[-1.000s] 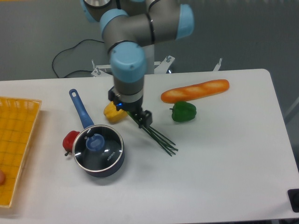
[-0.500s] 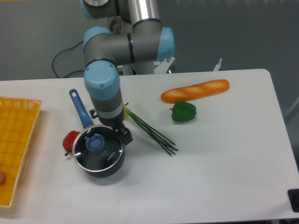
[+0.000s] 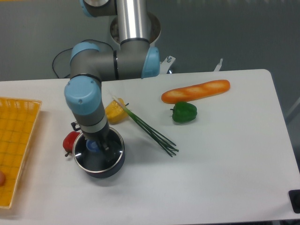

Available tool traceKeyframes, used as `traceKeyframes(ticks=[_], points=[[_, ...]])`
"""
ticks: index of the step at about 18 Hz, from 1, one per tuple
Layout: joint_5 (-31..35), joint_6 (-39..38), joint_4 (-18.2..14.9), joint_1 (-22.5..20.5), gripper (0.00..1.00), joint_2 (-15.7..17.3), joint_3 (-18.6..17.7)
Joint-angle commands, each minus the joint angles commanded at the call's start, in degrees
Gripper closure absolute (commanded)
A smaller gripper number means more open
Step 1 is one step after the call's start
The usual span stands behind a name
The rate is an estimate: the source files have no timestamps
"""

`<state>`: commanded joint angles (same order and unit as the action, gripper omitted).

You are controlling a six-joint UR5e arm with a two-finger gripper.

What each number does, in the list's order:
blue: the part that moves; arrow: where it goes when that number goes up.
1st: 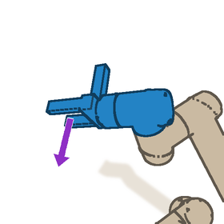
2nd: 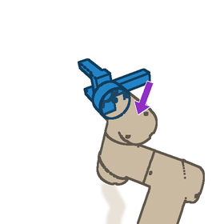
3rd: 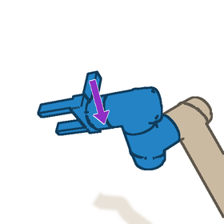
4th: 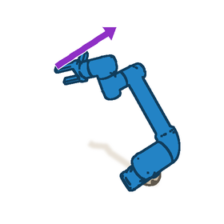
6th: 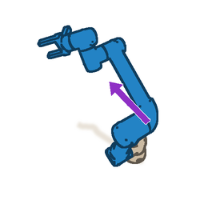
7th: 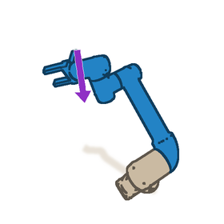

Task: Open the lid
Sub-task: 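Lower the gripper onto the blue knob of the saucepan lid, then close the gripper on the blue lid knob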

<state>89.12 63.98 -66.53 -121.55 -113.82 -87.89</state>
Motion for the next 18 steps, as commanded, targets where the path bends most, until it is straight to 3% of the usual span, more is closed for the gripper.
traceKeyframes(ticks=[18], points=[[0.00,-0.88,0.09,0.62,0.00,0.26,-2.02]])
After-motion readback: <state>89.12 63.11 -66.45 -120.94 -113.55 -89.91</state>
